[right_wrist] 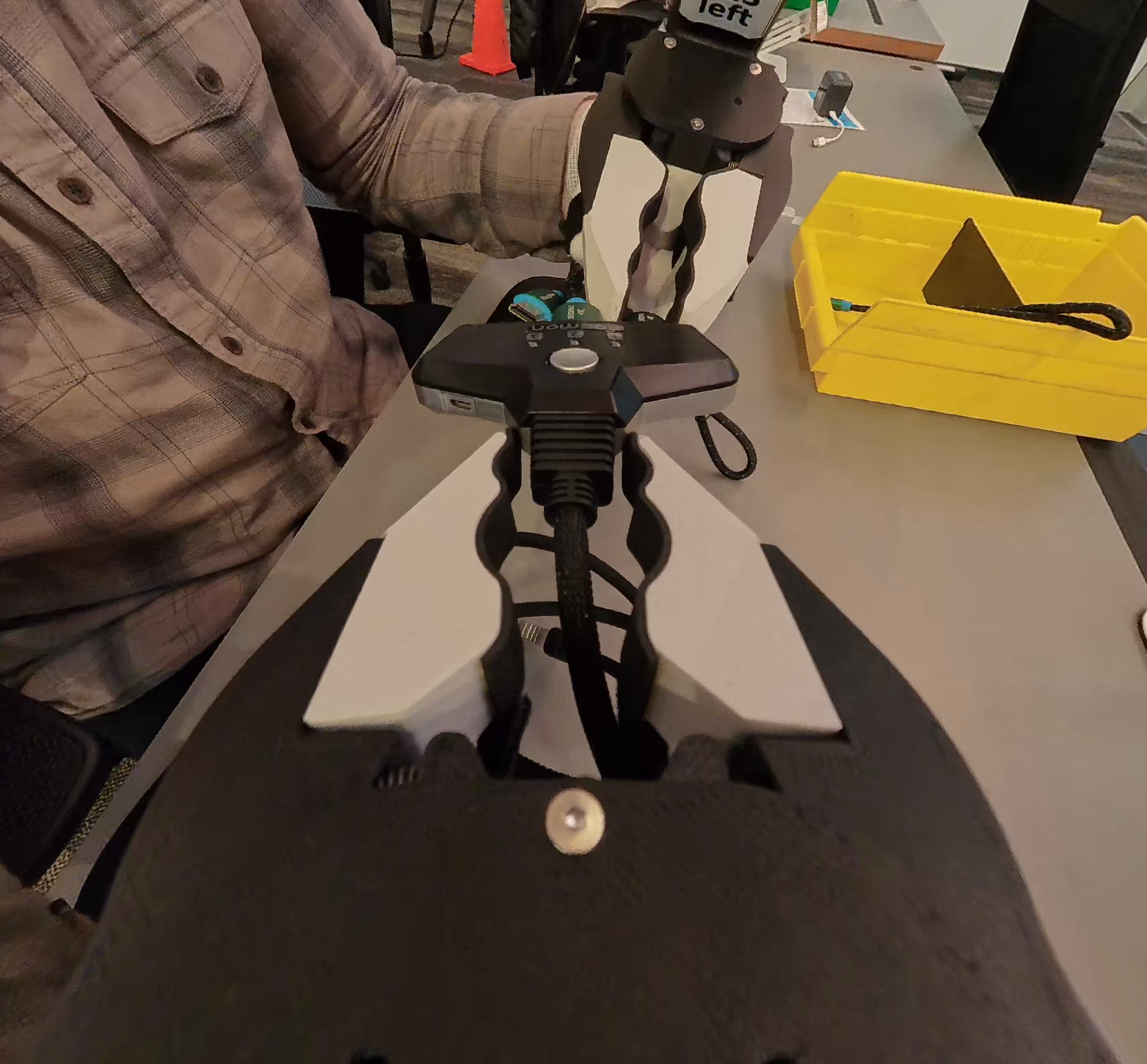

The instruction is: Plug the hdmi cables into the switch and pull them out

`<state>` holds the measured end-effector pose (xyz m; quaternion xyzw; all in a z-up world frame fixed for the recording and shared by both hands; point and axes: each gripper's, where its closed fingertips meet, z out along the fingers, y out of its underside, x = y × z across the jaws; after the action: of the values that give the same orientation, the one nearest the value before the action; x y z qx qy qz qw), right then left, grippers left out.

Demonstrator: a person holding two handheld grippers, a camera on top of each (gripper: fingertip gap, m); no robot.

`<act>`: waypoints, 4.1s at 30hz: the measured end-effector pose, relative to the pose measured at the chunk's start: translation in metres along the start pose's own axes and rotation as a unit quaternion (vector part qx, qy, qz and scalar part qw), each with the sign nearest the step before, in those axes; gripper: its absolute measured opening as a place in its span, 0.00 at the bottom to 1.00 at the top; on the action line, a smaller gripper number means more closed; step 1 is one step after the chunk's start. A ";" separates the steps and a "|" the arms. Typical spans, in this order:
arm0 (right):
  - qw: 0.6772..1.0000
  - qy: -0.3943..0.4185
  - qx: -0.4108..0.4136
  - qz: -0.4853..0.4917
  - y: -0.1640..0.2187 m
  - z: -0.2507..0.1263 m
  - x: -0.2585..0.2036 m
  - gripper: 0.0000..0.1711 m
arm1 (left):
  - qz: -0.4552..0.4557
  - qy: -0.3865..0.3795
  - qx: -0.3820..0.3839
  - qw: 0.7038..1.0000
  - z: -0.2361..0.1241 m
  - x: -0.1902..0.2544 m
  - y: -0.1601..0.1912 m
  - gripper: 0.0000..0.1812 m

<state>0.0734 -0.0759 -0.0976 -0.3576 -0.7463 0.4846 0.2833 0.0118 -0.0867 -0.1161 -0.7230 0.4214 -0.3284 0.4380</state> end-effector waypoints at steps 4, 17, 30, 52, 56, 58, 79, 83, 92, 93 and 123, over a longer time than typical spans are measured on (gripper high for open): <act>1.000 -0.002 0.003 0.005 0.002 0.000 0.001 0.18 | 0.006 -0.006 -0.003 1.000 0.000 -0.001 0.001 0.12; 1.000 0.005 -0.011 0.005 0.005 0.001 0.003 0.18 | -0.001 -0.005 -0.002 1.000 0.001 -0.004 0.004 0.12; 1.000 -0.001 -0.023 0.003 0.004 0.009 0.010 0.18 | -0.007 -0.018 0.019 1.000 -0.008 -0.009 0.007 0.12; 0.992 0.001 -0.122 -0.034 0.008 0.035 0.023 0.17 | -0.034 -0.058 -0.016 0.998 -0.027 -0.017 0.029 0.11; 0.981 0.020 -0.185 -0.047 0.015 0.039 0.027 0.17 | -0.047 -0.071 -0.031 0.996 -0.029 -0.021 0.036 0.11; 0.977 0.024 -0.202 -0.055 0.015 0.041 0.026 0.17 | -0.049 -0.074 -0.038 0.995 -0.029 -0.022 0.039 0.11; 0.948 0.028 -0.315 0.044 0.107 0.039 0.048 0.17 | -0.041 -0.119 -0.075 0.989 -0.034 -0.048 0.065 0.07; 0.937 0.020 -0.340 0.074 0.134 0.041 0.050 0.17 | -0.032 -0.131 -0.077 0.988 -0.031 -0.051 0.065 0.07; 0.903 0.100 -0.413 0.058 0.134 0.013 0.064 0.32 | -0.027 -0.159 -0.083 0.984 -0.025 -0.057 0.067 0.07; 0.901 0.116 -0.416 0.047 0.127 0.009 0.067 0.32 | -0.024 -0.161 -0.083 0.983 -0.025 -0.057 0.066 0.07; 0.963 0.225 -0.149 0.014 -0.019 0.059 0.043 0.02 | 0.130 -0.178 -0.094 0.971 0.028 -0.037 0.004 0.06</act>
<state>-0.0017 -0.0773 -0.0986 -0.5059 -0.7220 0.2795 0.3804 0.0188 -0.0445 -0.1348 -0.7466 0.4559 -0.0935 0.4755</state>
